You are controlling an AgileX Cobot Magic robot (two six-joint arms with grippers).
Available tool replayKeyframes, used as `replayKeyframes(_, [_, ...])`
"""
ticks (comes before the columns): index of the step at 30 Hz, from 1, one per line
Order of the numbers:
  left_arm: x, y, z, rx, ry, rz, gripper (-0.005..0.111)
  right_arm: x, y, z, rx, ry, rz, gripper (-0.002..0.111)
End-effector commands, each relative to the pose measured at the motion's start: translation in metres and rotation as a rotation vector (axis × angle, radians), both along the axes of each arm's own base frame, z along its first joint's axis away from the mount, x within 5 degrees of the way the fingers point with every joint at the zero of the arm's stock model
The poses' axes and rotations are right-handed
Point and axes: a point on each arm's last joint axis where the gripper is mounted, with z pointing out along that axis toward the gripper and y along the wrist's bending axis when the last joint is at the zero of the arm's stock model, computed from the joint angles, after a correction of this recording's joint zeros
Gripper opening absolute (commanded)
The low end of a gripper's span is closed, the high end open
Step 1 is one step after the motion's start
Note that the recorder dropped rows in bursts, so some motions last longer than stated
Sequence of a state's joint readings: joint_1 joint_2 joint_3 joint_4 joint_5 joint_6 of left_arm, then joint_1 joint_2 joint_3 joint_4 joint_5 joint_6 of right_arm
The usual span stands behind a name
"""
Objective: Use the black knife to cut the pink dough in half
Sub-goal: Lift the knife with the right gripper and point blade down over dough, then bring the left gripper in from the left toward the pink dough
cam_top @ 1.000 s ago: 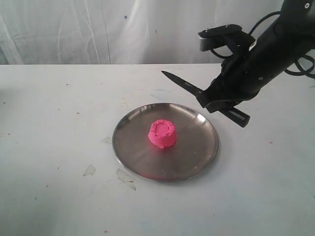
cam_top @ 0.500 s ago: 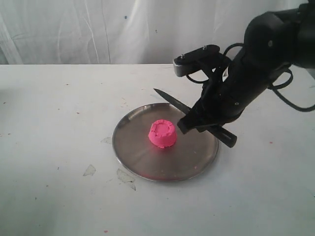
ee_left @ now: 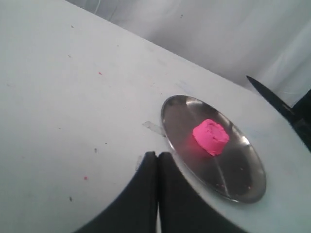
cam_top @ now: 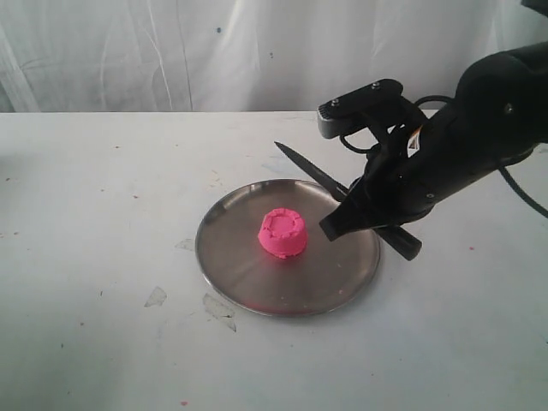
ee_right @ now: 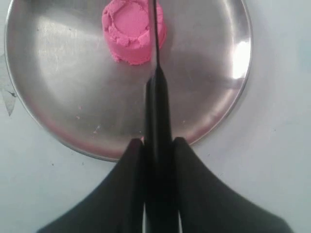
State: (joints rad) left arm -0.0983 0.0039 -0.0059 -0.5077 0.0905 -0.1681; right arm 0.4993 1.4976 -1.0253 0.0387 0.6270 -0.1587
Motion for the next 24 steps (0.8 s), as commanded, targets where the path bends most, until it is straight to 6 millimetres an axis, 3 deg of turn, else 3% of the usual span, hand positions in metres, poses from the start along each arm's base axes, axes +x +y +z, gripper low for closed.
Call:
replayKeyframes(1, [-0.004,-0.004,0.015,-0.086,-0.001,-0.043,0.0,-0.001,-0.001,0.005,-0.004,-0.036,0.02,0.0])
replayKeyframes(6, [-0.011,-0.01,0.057,-0.061,-0.053,-0.119,0.0,0.0,-0.001,0.006,-0.001,-0.046,0.024,0.0])
replayKeyframes(13, [0.002,-0.023,0.106,-0.131,-0.074,-0.246,0.0,-0.002,-0.002,0.005,-0.016,-0.032,0.037,0.0])
replayKeyframes(18, [0.026,-0.036,0.124,-0.143,-0.04,-0.373,0.0,-0.002,-0.002,0.005,-0.019,-0.033,0.043,0.0])
replayKeyframes(24, [0.076,-0.052,0.135,-0.194,-0.065,-0.523,0.0,-0.004,-0.002,0.003,-0.031,-0.011,0.044,0.0])
